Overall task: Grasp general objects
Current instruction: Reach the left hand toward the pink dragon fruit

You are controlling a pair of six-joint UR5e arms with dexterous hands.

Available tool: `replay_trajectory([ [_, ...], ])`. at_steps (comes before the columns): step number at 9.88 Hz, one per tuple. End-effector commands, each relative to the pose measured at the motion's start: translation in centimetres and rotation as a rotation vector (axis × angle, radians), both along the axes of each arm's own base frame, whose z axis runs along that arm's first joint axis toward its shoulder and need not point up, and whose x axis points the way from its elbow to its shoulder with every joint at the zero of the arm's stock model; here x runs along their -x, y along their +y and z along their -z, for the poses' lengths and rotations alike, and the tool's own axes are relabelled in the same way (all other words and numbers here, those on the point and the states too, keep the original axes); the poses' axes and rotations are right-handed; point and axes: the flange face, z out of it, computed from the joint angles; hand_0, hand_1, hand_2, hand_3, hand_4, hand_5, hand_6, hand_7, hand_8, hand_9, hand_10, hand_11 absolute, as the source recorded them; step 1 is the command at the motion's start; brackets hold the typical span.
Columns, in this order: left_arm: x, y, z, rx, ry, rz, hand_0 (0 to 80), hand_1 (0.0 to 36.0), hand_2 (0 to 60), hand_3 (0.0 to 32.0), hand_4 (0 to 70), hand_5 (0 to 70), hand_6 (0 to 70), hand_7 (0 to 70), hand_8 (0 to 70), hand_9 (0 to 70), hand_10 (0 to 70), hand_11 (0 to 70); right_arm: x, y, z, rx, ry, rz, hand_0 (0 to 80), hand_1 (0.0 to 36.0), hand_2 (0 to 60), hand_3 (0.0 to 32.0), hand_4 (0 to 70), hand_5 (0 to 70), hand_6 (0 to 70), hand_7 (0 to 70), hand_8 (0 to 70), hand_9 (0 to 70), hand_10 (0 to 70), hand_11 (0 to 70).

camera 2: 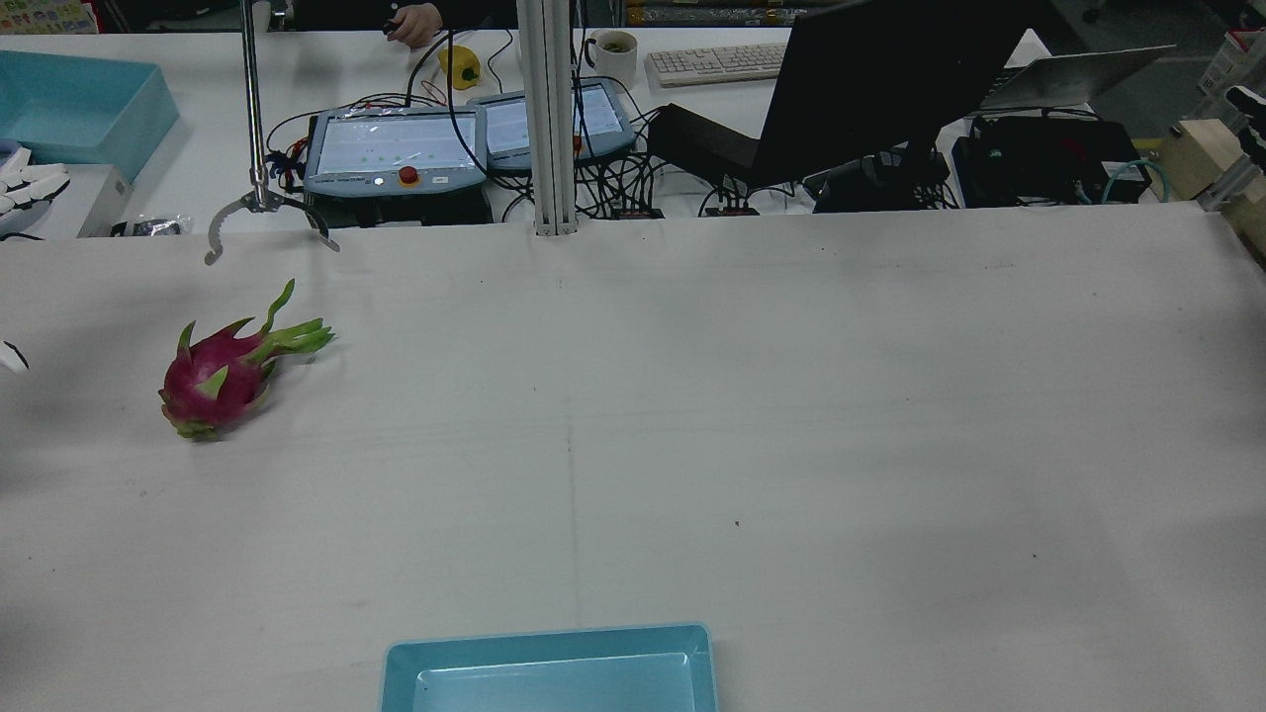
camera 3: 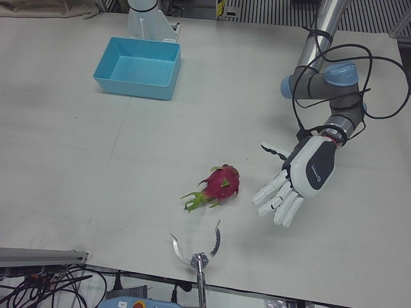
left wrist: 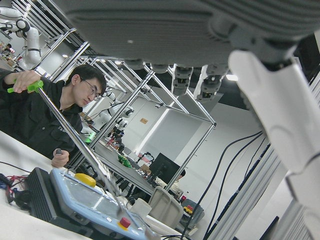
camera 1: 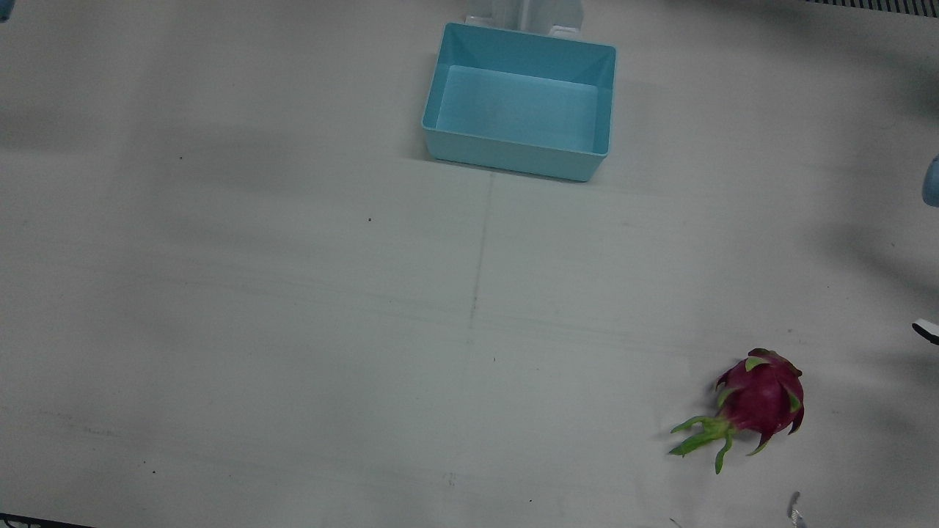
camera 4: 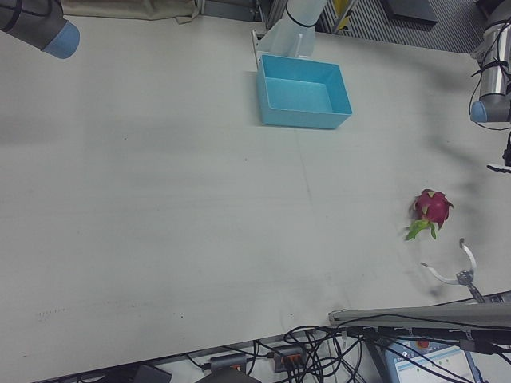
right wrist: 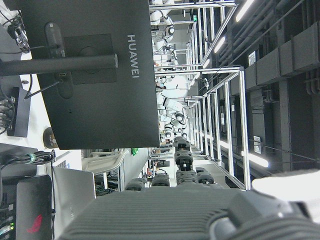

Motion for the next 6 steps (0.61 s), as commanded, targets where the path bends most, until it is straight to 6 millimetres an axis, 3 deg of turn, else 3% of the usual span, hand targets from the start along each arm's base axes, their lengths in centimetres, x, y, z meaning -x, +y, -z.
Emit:
replay_trajectory([
  [1, 0.0, 2.0, -1.2, 0.069, -0.123, 0.024, 50.5, 17.2, 5.5, 0.0, 13.7, 0.0, 0.2, 17.0, 0.0, 2.0, 0.0, 0.0, 0.0, 0.0, 0.0, 0.0, 0.0, 0.0, 0.0, 0.0, 0.0, 0.0, 0.0, 0.0, 0.0, 0.0, 0.0, 0.0, 0.0, 0.0],
  [3, 0.2, 3.4, 1.5, 0.101, -0.281, 0.041, 50.5, 17.2, 4.2, 0.0, 11.1, 0.0, 0.0, 15.2, 0.0, 1.6, 0.0, 0.0, 0.0, 0.0, 0.0, 0.0, 0.0, 0.0, 0.0, 0.0, 0.0, 0.0, 0.0, 0.0, 0.0, 0.0, 0.0, 0.0, 0.0, 0.0],
  [5, -0.2, 3.9, 1.7, 0.147, -0.375, 0.042, 52.3, 20.9, 10.8, 0.0, 13.5, 0.0, 0.0, 11.9, 0.0, 0.9, 0.0, 0.0, 0.0, 0.0, 0.0, -0.002, 0.0, 0.0, 0.0, 0.0, 0.0, 0.0, 0.0, 0.0, 0.0, 0.0, 0.0, 0.0, 0.0, 0.0],
  [6, -1.9, 4.3, 1.4, 0.173, -0.434, 0.018, 52.5, 21.7, 13.4, 0.0, 15.7, 0.2, 0.0, 12.5, 0.0, 1.1, 0.0, 0.0, 0.0, 0.0, 0.0, 0.001, 0.0, 0.0, 0.0, 0.0, 0.0, 0.0, 0.0, 0.0, 0.0, 0.0, 0.0, 0.0, 0.0, 0.0],
])
